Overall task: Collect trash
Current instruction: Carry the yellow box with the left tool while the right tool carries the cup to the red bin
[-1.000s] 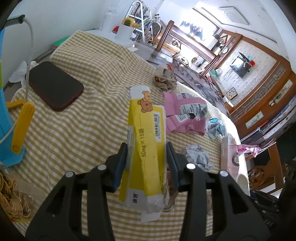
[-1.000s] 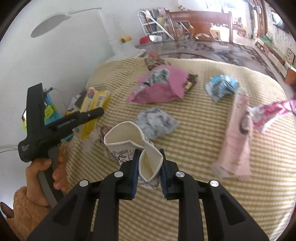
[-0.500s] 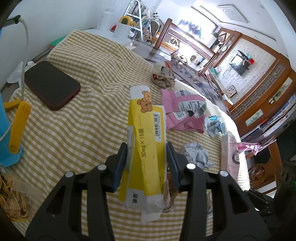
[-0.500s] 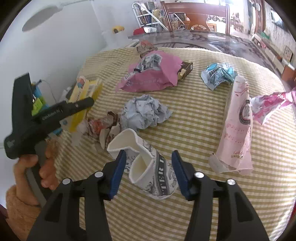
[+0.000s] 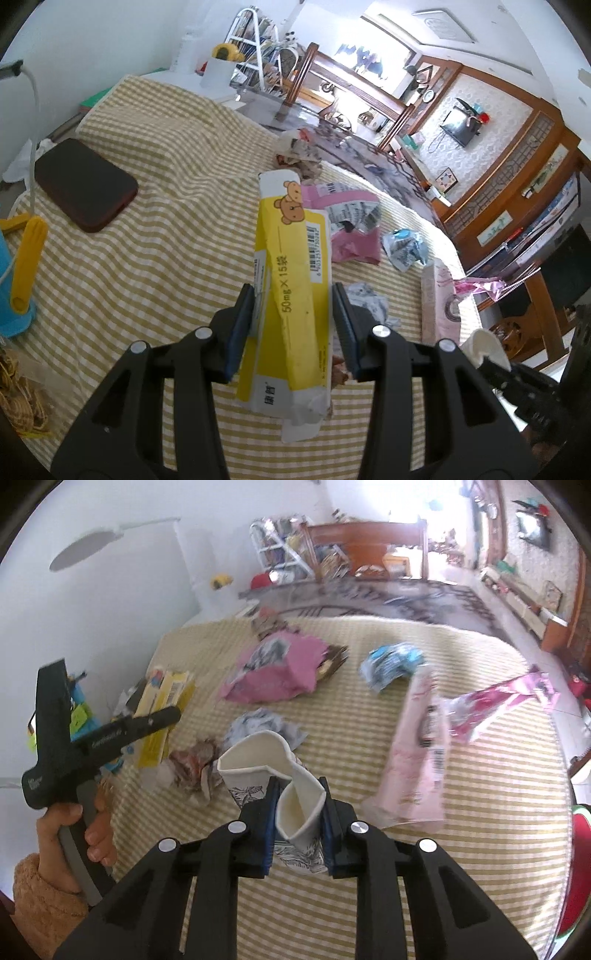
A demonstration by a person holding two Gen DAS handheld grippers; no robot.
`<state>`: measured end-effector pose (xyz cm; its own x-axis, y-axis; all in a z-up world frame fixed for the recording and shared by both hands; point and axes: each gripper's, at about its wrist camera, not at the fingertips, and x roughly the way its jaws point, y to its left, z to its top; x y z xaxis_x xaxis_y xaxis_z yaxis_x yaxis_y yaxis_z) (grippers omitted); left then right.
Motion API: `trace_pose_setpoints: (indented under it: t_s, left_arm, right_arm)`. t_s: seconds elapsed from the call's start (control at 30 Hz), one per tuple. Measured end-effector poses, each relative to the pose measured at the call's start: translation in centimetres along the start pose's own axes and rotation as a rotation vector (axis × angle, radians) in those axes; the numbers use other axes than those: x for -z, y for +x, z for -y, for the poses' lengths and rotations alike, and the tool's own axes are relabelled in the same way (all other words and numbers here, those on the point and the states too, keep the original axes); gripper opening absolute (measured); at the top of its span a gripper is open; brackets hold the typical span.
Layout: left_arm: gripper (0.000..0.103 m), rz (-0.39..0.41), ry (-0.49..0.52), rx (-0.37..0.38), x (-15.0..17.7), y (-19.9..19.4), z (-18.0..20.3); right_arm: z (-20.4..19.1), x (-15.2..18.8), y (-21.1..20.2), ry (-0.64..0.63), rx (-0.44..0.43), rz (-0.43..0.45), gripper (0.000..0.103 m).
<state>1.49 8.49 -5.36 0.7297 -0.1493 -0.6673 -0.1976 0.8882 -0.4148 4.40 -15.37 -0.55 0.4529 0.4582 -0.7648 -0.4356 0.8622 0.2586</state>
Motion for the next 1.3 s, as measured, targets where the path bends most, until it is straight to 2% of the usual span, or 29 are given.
trace_pose_setpoints:
  t_s: [0.33,0.7,0.8,0.97,1.3]
  left_arm:
    - [0.041,0.055,0.068,0.021,0.2,-1.5,2.3]
    - [0.041,0.098,0.161,0.120,0.6,-4.1,7.5]
    - [0.041,0.090,0.164,0.164,1.1,-4.3,9.2]
    - [0.041,0.032,0.186,0.223,2.2,-3.4,13.0]
    - [0.041,-0.011,0.302,0.319,5.0,-3.2,22.1]
  right_arm:
    - [3.0,0.5,-3.6,0.051,0.039,0.051,0.020]
    - [7.0,1.1,-8.6,0.097,0.114,0.138,0.020]
    - [8.1,1.3,-9.5,0.119,0.112,0.145,0.020]
    - [9.4,2.0,-11.2,0.129,0.111,0.158,0.020]
    - [14.0,4.4,-15.6,0.215,0.124,0.222,0.020]
